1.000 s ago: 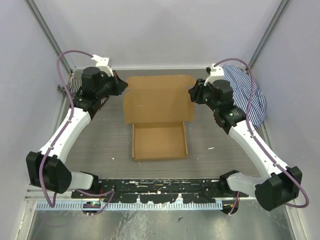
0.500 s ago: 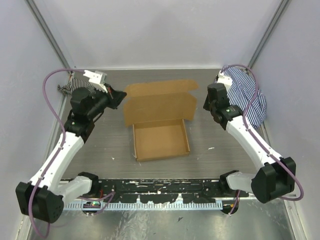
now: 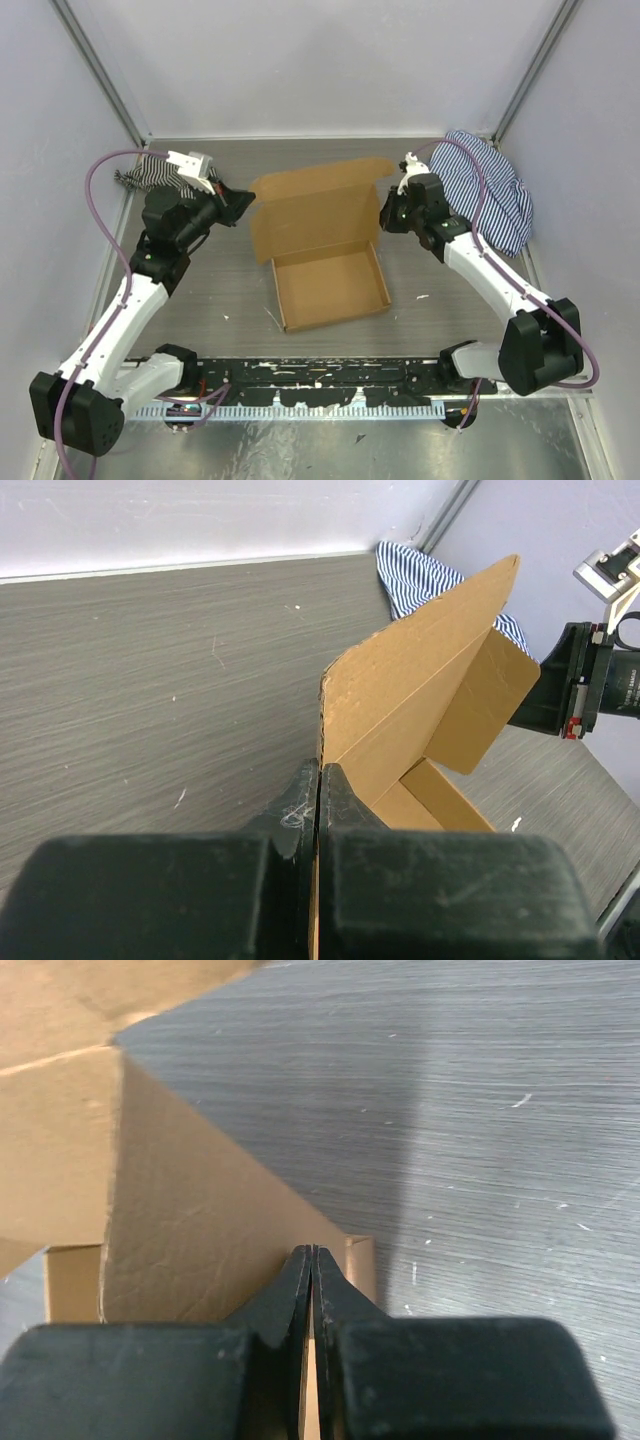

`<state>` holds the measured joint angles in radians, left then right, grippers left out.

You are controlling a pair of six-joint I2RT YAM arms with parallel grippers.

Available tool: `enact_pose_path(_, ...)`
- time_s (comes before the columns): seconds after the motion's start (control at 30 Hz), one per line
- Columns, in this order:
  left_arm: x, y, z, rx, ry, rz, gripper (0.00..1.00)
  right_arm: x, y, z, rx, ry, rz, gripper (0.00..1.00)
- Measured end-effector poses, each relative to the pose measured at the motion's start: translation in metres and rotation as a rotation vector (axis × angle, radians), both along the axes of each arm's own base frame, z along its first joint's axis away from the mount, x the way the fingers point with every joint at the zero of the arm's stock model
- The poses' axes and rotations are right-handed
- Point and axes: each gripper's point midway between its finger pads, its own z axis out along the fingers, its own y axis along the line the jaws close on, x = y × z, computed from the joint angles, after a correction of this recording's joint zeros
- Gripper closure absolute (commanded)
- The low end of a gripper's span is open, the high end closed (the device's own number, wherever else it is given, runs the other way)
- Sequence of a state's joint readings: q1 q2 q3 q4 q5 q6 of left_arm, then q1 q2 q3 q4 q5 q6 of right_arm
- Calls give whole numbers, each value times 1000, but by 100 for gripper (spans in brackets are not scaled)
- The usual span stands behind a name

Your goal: Fold the paper box

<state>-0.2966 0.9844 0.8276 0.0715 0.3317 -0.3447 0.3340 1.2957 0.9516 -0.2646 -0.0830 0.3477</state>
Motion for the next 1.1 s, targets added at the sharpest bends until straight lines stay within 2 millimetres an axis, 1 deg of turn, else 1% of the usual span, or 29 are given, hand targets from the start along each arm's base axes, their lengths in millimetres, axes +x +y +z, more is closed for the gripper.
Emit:
enact_pose_path(0.1,0,-4,-2,0,4,-9,98,-7,10,1,22,-2,56,92)
enact_pose_path(0.23,-1,-8,-2,0,4,-22,99,-14,11,0,22,-4,81,92)
enact_pose_path(0.37,-5,-14,0,2,-6,-42,99,-16,11,-3,19,0,88,93)
enact_pose_path(0.47,-14,-19,3,5,-25,-63,100,-21,7,-10,8,17,81,93)
enact_pose_path(0.53,-27,-21,2,10,-35,-81,100,-27,2,-15,-6,29,67,93)
enact_pose_path(0.6,-39,-22,1,10,-37,-95,100,-35,-3,-15,-17,29,54,93)
enact_pose_path(0.7,-55,-20,-6,13,-32,-102,100,-47,-10,-6,-22,9,37,93)
enact_pose_path(0.83,-68,-20,-14,21,-12,-106,100,-61,-18,17,-16,-47,18,93)
enact_pose_path(0.9,-73,-22,-17,26,2,-112,100,-67,-22,23,-15,-55,9,93)
enact_pose_path(0.97,-77,-24,-21,31,21,-118,100,-74,-26,23,-22,-46,-3,93)
enact_pose_path(1.03,-81,-26,-26,37,42,-124,100,-80,-32,21,-36,-29,-22,90)
enact_pose_path(1.07,-84,-27,-28,42,52,-127,100,-84,-36,20,-44,-22,-33,84)
enact_pose_path(1.1,-88,-27,-31,46,63,-127,100,-87,-40,20,-50,-18,-47,76)
